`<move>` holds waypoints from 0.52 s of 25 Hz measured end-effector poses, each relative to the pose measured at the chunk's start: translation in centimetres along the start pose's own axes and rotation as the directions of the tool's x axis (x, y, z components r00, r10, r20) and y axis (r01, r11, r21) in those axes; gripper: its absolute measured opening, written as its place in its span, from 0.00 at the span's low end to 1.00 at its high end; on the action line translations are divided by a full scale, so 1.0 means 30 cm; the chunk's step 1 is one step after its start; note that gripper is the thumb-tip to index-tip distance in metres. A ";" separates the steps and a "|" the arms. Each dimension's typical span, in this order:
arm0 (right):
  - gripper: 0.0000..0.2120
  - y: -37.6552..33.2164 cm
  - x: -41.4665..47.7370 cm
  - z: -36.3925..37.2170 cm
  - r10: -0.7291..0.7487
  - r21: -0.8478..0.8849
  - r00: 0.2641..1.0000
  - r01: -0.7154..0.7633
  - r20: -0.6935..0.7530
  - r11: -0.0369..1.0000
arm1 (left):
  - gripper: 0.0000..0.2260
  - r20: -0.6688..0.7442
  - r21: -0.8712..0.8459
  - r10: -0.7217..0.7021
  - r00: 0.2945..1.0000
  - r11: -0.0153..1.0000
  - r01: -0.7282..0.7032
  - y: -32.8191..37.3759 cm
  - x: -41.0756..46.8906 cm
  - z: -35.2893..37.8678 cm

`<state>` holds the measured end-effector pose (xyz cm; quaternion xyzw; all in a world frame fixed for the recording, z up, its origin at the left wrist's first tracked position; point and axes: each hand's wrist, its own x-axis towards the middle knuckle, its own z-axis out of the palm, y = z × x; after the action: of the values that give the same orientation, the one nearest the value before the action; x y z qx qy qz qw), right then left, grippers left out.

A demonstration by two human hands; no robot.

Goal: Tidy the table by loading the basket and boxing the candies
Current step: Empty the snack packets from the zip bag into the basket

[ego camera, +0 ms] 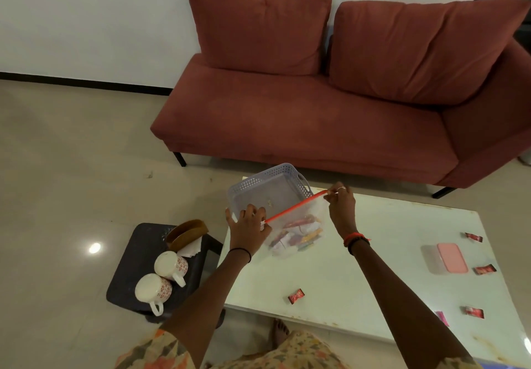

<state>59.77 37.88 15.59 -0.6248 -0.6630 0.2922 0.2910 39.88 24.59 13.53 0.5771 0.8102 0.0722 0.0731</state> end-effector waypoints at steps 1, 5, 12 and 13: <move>0.09 0.000 0.013 -0.009 0.022 0.007 1.000 -0.022 -0.022 1.000 | 0.10 -0.004 0.002 -0.018 1.000 1.000 0.018 -0.011 -0.015 0.007; 0.06 0.006 0.035 -0.033 -0.021 -0.007 1.000 0.021 -0.001 1.000 | 0.09 0.061 -0.057 -0.042 0.997 0.997 0.045 -0.051 -0.078 0.038; 0.05 -0.023 0.041 -0.085 -0.255 0.005 0.952 0.258 0.170 0.966 | 0.14 0.253 -0.453 0.122 0.960 0.892 0.006 -0.050 -0.027 -0.037; 0.05 -0.030 0.040 -0.093 -0.281 -0.004 0.940 0.287 0.192 0.958 | 0.13 0.228 -0.502 0.146 0.963 0.865 -0.012 -0.024 -0.004 -0.060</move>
<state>61.20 39.11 18.13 -0.4966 -0.7753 0.2946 0.2558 38.88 24.18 15.15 0.5762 0.7234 0.2050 0.3204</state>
